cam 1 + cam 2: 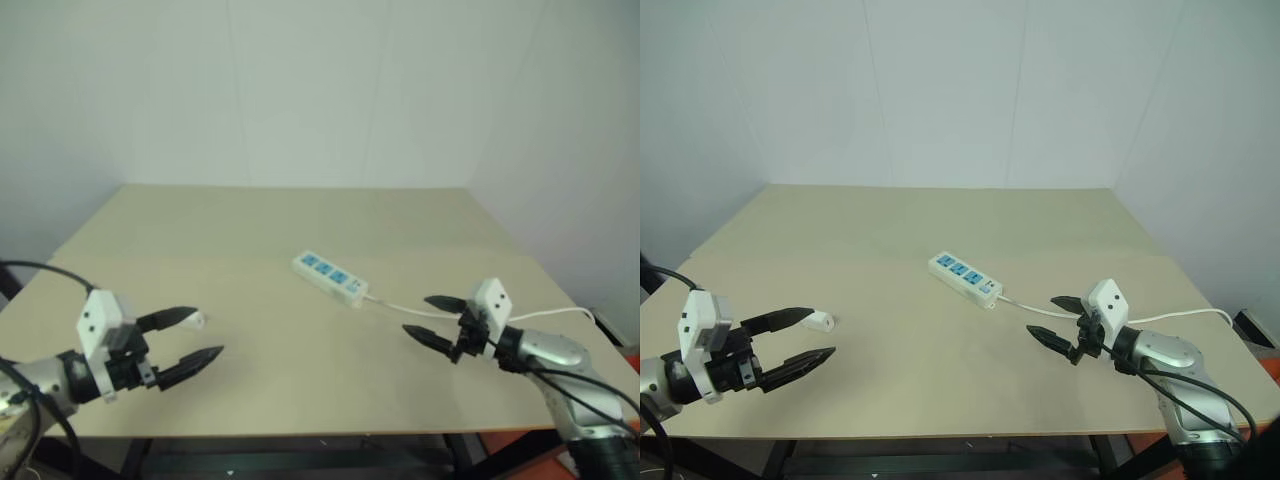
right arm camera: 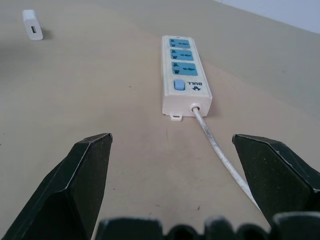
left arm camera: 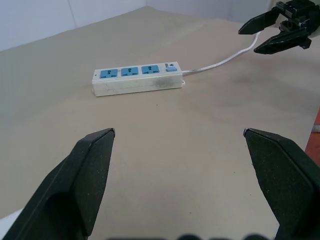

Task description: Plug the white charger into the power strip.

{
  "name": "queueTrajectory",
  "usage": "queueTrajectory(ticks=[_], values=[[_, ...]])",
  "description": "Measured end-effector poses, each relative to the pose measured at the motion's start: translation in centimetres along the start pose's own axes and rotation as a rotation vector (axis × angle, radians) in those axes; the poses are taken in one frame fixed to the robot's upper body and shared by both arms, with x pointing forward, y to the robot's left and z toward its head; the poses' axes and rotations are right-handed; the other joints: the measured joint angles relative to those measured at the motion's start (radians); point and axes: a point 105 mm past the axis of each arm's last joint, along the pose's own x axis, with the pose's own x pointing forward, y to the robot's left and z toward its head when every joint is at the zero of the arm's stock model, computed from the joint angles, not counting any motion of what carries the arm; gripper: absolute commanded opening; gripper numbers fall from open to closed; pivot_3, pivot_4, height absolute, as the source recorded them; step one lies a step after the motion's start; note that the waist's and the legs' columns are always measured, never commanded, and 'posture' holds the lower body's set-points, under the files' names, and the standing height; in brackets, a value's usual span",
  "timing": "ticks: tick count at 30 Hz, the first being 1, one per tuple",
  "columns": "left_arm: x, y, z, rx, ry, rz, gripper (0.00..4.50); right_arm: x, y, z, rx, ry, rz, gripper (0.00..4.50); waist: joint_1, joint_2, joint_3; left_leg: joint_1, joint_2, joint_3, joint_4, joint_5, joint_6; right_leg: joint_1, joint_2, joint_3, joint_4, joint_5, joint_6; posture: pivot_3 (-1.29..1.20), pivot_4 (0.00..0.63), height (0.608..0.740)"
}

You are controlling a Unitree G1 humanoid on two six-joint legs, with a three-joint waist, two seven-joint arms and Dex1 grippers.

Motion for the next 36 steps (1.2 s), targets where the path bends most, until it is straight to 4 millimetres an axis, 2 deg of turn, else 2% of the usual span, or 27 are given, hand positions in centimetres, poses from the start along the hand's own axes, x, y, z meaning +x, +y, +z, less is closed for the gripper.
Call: queueTrajectory(ticks=[10, 16, 20, 25, 27, 31, 33, 36], values=[[-0.1, -0.2, -0.2, -0.007, 0.007, -0.010, 4.49, 0.0, 0.0, 0.1, 0.002, -0.004, -0.002, 4.50, 0.000, 0.000, 0.000, 0.000, 0.000, 0.000, 0.000, 0.000, 0.000, 0.000, 0.000, 0.000, 0.000, 0.000, 0.000, 0.00, 0.150, 0.740], [-0.1, -0.2, -0.3, -0.009, 0.008, -0.013, 4.49, 0.8, -0.2, 0.6, 0.025, -0.050, -0.025, 4.50, -0.001, 0.000, 0.000, 0.000, 0.000, 0.000, 0.000, 0.000, 0.000, 0.000, 0.000, 0.000, 0.000, 0.000, 0.000, 0.00, 0.150, 0.740], [-0.1, -0.2, -0.3, -0.008, 0.006, -0.019, 4.49, 2.8, -1.0, 0.2, 0.061, -0.062, -0.091, 4.50, -0.005, 0.000, 0.000, 0.000, 0.000, 0.000, 0.000, 0.000, 0.000, -0.001, 0.000, 0.000, 0.000, 0.000, 0.000, 0.00, 0.150, 0.740], [0.1, -0.1, -0.2, -0.009, -0.005, -0.027, 4.49, 6.6, -2.6, -0.8, 0.060, 0.001, -0.155, 4.50, -0.008, 0.000, 0.000, -0.001, 0.000, 0.000, -0.001, 0.000, 0.000, -0.001, 0.000, 0.000, 0.000, 0.000, 0.000, 0.00, 0.150, 0.740], [0.3, -0.1, -0.3, -0.013, -0.005, -0.034, 4.49, 8.2, -3.1, -1.7, 0.050, 0.054, -0.158, 4.50, -0.012, 0.000, 0.000, -0.001, 0.000, 0.000, -0.001, 0.000, 0.001, -0.001, 0.000, 0.000, 0.000, 0.000, 0.000, 0.00, 0.150, 0.740], [0.6, -0.2, -0.3, -0.010, -0.007, -0.045, 4.49, 9.9, -3.3, -3.3, 0.061, 0.128, -0.130, 4.50, -0.011, 0.000, 0.000, -0.002, 0.000, 0.000, -0.001, 0.000, 0.001, -0.001, 0.000, 0.000, 0.000, 0.000, 0.000, 0.00, 0.150, 0.740], [0.6, -0.1, -0.4, -0.008, -0.002, -0.042, 4.50, 10.2, -3.2, -4.3, 0.069, 0.180, -0.091, 4.12, -0.014, 0.000, 0.000, -0.002, 0.000, 0.000, -0.001, 0.000, 0.001, -0.001, 0.000, 0.000, 0.000, 0.000, 0.000, 0.00, 0.150, 0.740], [0.6, -0.1, -0.6, -0.011, 0.002, -0.040, 4.50, 10.4, -2.9, -5.2, 0.074, 0.233, -0.041, 3.20, -0.020, 0.000, 0.000, -0.001, 0.000, 0.000, -0.001, 0.000, 0.001, -0.001, 0.001, 0.000, 0.000, 0.000, 0.000, 0.00, 0.150, 0.740]])
